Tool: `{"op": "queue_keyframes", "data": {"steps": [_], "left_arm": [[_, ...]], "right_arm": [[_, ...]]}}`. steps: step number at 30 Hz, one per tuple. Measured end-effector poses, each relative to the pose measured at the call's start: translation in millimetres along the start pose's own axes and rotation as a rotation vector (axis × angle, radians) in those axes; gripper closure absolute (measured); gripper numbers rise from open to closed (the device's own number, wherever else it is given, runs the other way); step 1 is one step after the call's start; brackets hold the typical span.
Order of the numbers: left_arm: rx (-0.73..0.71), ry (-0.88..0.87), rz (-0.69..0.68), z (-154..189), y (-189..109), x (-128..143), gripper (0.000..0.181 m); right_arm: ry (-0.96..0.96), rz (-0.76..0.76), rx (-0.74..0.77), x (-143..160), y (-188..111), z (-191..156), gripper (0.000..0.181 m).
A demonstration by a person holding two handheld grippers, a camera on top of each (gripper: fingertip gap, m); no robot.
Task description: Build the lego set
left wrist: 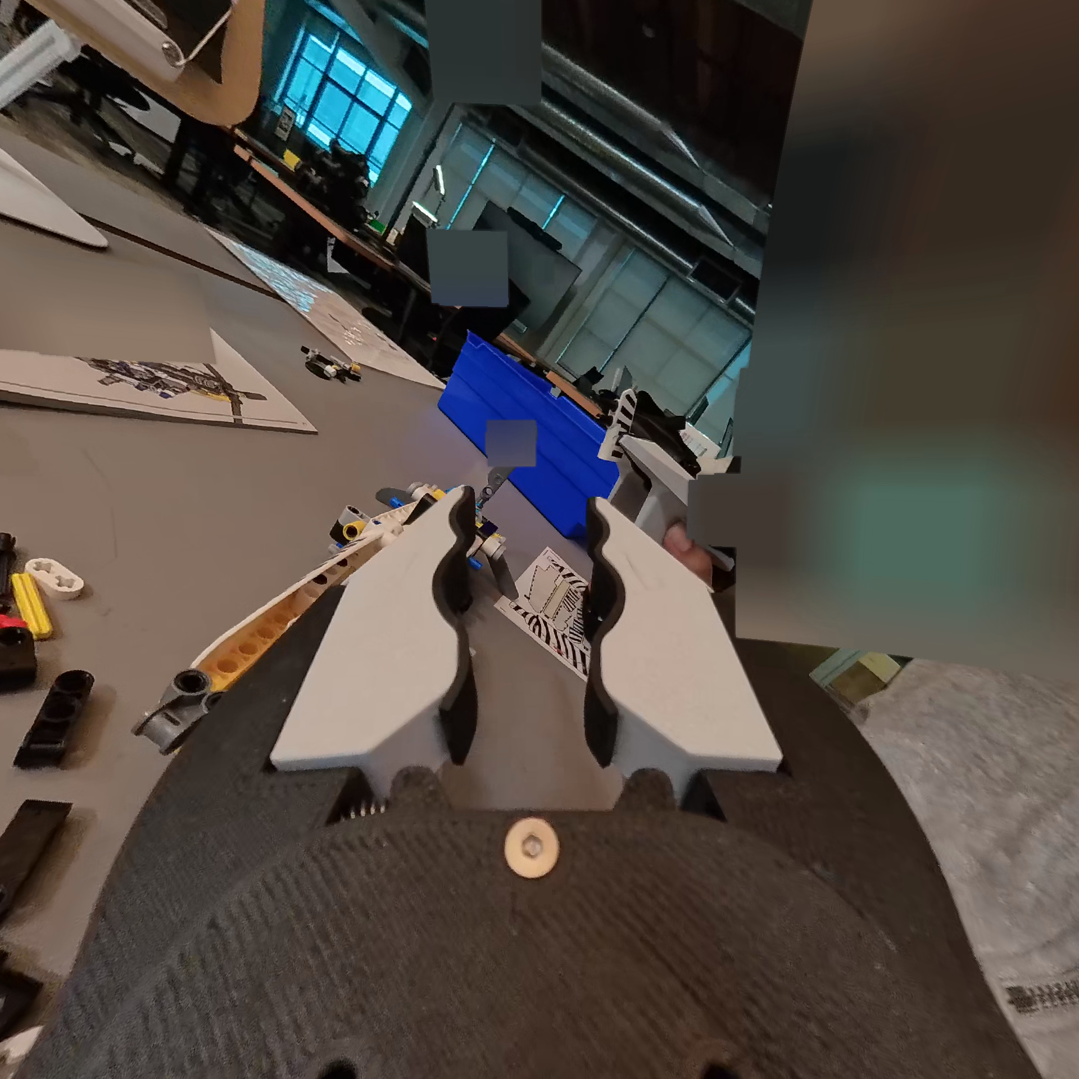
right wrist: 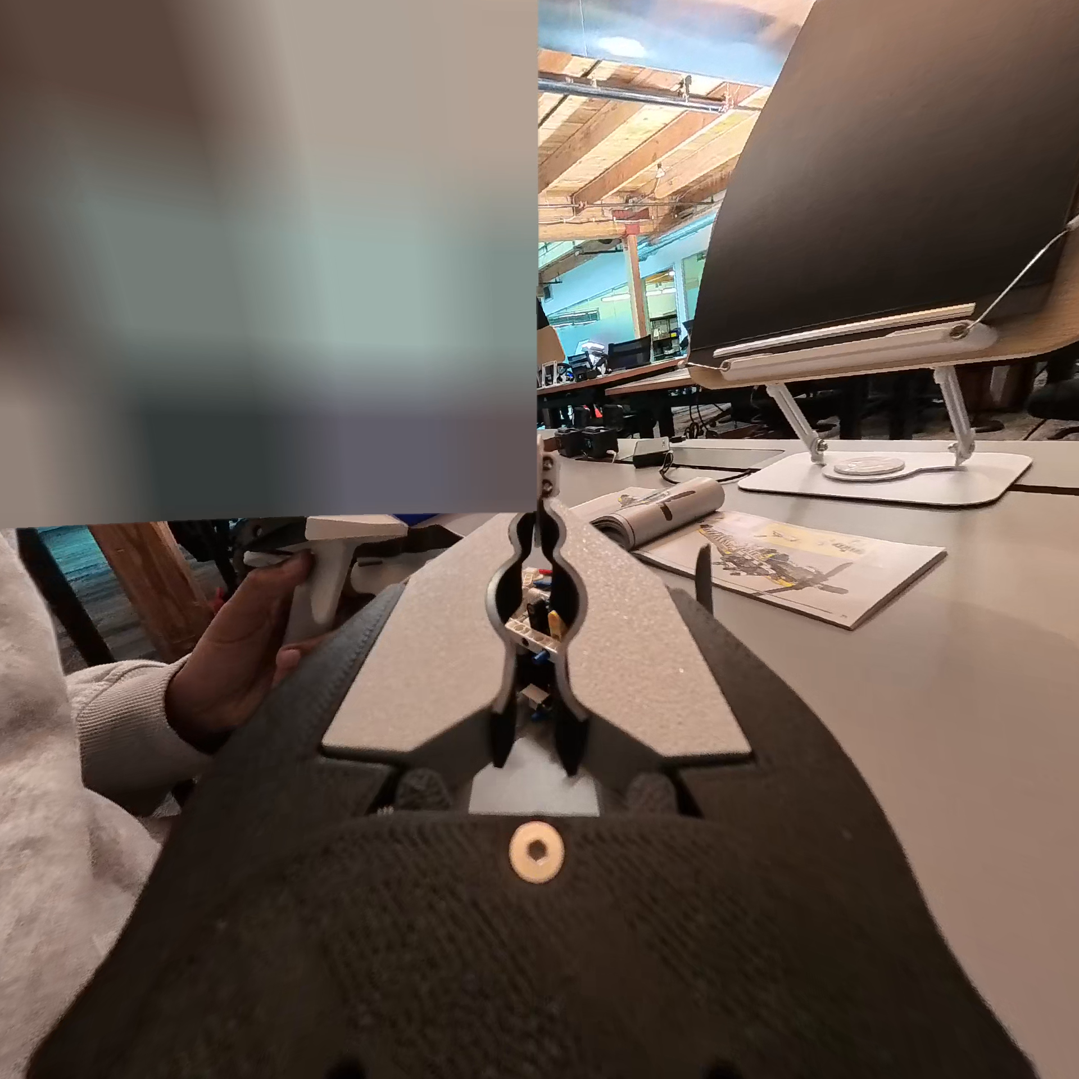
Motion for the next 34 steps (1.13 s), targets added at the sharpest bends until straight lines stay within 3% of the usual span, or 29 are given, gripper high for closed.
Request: {"op": "queue_keyframes", "data": {"steps": [1,15,26,34], "left_arm": [[-0.003,0.005,-0.001,0,0,0,0.146],[-0.019,0.096,-0.041,10,4,2,0.150],[0.039,0.176,-0.211,21,29,12,0.146],[0.051,0.086,-0.112,12,22,7,0.146]], "right_arm": [[0.001,0.004,0.002,0,-1,0,0.181],[0.047,0.052,0.000,-1,-9,2,0.181],[0.075,0.061,-0.001,-1,-8,6,0.181],[0.078,0.061,0.000,-1,-8,6,0.181]]}}
Point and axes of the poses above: each gripper's, where its closed fingertips meet, y out along the fingers, x out of its underside, z = x × y across the jaws, the point moved 10 cm from there along -y, back along the fingers, and after that the axes turned 2 degrees about -z, right-handed, at the moved point
